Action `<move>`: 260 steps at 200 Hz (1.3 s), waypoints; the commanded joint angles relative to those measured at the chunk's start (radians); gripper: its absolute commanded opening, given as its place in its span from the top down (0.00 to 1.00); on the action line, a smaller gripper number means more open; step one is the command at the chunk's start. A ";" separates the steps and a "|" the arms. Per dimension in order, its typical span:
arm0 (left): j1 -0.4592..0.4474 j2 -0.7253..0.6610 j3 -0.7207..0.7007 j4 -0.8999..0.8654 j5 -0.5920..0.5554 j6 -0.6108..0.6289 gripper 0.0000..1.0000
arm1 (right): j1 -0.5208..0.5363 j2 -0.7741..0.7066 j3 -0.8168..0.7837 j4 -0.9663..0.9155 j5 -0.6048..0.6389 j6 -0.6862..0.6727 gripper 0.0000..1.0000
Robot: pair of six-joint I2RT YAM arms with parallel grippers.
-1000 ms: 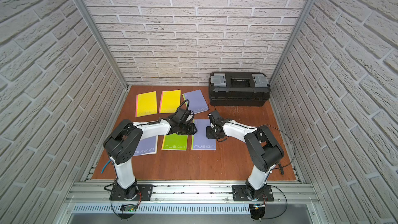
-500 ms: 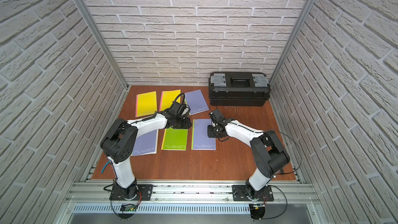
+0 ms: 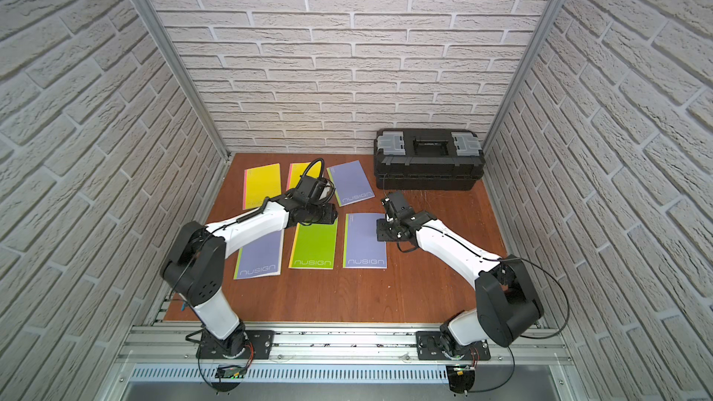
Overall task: Close the notebook
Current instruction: Reset both arms
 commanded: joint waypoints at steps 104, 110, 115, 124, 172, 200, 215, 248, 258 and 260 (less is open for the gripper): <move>0.028 -0.427 -0.128 -0.132 -0.305 0.108 0.21 | -0.001 -0.204 -0.030 -0.012 0.151 -0.045 0.04; 0.033 -0.439 -0.133 -0.139 -0.309 0.112 0.19 | -0.002 -0.209 -0.030 -0.013 0.153 -0.048 0.02; 0.038 -0.449 -0.135 -0.144 -0.312 0.115 0.18 | -0.004 -0.212 -0.029 -0.013 0.156 -0.051 0.00; 0.046 -0.466 -0.139 -0.155 -0.322 0.117 0.16 | -0.007 -0.215 -0.027 -0.015 0.158 -0.058 0.01; 0.104 -0.541 -0.140 -0.224 -0.330 0.128 0.02 | -0.023 -0.224 0.008 -0.071 0.196 -0.084 0.01; 0.153 -0.566 -0.116 -0.291 -0.327 0.117 0.02 | -0.053 -0.232 0.027 -0.105 0.207 -0.086 0.00; 0.176 -0.575 -0.104 -0.317 -0.321 0.116 0.02 | -0.078 -0.227 0.051 -0.145 0.242 -0.075 0.00; 0.246 -0.566 -0.069 -0.359 -0.315 0.112 0.02 | -0.152 -0.225 0.092 -0.192 0.280 -0.069 0.00; 0.279 -0.552 -0.057 -0.366 -0.309 0.111 0.02 | -0.180 -0.231 0.095 -0.186 0.263 -0.077 0.00; 0.285 -0.550 -0.057 -0.363 -0.309 0.112 0.02 | -0.185 -0.232 0.097 -0.185 0.258 -0.081 0.00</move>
